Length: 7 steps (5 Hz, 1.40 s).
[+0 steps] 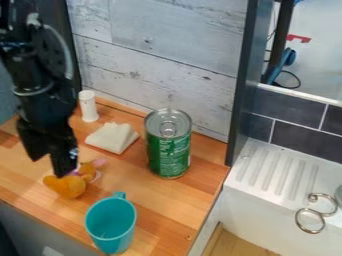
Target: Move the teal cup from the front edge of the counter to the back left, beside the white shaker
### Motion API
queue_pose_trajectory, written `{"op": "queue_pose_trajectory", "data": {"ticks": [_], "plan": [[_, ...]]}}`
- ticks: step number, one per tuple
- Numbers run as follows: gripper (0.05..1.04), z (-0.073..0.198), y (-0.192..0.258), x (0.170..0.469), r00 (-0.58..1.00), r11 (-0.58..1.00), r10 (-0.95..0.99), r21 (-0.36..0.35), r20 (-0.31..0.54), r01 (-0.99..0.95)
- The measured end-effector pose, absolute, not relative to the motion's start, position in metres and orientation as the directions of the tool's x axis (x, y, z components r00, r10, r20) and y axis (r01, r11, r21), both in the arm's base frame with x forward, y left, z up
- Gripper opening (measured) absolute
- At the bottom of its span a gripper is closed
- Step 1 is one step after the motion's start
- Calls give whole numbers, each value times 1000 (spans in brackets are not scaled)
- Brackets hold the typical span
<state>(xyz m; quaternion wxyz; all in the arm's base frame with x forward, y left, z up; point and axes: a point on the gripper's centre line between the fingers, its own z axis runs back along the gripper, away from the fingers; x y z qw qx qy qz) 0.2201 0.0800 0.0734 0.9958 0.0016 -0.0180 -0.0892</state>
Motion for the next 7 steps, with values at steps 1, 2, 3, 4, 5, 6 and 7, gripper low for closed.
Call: {"op": "queue_pose_trajectory", "data": {"ticks": [1,2,3,4,5,6,7], "plan": [[1001,73,47,214,963,964,-264,-3,54,264],[1001,73,26,207,957,959,-282,-17,66,284],[1001,65,14,205,955,955,-293,-28,41,294],[1001,56,13,204,962,962,-272,-30,5,272],[1001,48,14,202,978,978,-209,-5,-18,209],[1001,41,15,199,985,985,-172,11,-3,172],[1001,34,14,204,988,988,-151,10,7,151]]}}
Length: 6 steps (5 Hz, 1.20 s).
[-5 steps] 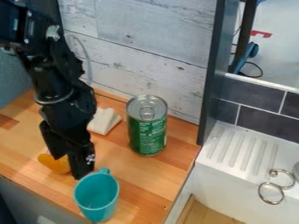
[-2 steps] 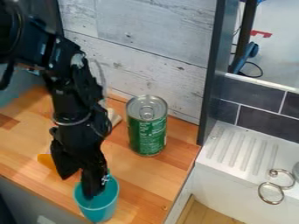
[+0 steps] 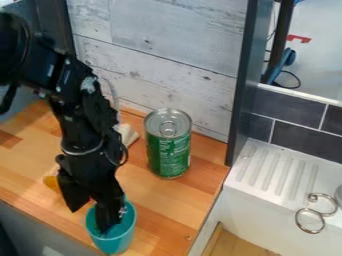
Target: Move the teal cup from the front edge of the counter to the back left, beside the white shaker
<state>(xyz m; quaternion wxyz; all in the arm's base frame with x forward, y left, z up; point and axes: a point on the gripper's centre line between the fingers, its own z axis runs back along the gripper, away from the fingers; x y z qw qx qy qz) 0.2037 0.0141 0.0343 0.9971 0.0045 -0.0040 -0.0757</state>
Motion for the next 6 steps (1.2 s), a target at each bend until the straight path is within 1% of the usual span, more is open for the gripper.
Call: {"op": "queue_pose_trajectory", "data": {"ticks": [1,2,3,4,5,6], "plan": [[948,24,7,206,987,987,-160,11,-5,160],[664,17,8,209,990,990,-141,22,15,141],[351,17,8,209,991,991,-136,19,14,136],[172,19,6,205,991,991,-132,11,-2,132],[104,30,-7,202,983,983,-185,3,-24,185],[101,55,-9,211,976,976,-220,1,11,220]]}}
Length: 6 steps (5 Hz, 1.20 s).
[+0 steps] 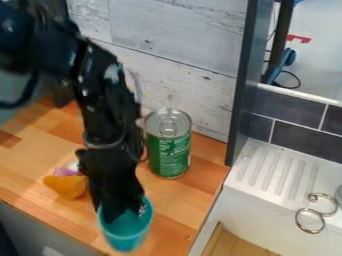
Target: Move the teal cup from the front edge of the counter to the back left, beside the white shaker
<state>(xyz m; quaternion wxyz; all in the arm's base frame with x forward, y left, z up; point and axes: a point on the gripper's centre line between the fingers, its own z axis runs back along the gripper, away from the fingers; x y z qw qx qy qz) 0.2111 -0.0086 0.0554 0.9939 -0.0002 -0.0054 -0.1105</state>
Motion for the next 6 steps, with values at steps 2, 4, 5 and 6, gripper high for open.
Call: {"op": "queue_pose_trajectory", "data": {"ticks": [2,4,5,6], "plan": [[101,101,60,214,979,996,-88,11,185,87],[101,107,125,224,946,980,144,94,289,-177],[101,99,153,237,933,961,234,80,275,-265],[101,87,174,253,904,934,328,46,275,-353]]}}
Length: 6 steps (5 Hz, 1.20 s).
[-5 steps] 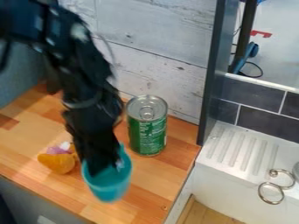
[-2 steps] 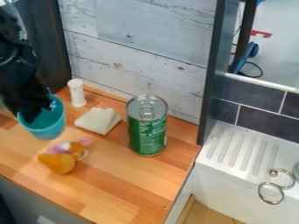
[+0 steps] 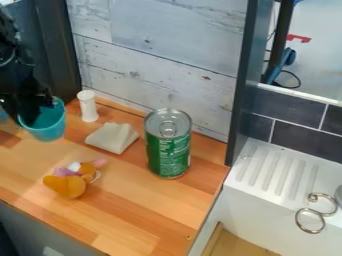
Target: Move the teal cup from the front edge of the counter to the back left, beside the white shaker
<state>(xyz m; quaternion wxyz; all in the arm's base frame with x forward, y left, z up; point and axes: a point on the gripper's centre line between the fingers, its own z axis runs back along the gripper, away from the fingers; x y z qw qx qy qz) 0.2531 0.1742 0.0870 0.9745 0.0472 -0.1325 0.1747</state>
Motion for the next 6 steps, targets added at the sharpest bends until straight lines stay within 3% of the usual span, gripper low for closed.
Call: {"op": "queue_pose_trajectory", "data": {"ticks": [3,5,6], "plan": [[101,29,219,290,770,810,550,20,324,-586],[139,25,229,299,715,762,623,-42,316,-646],[360,18,227,283,702,729,671,-44,239,-683]]}}
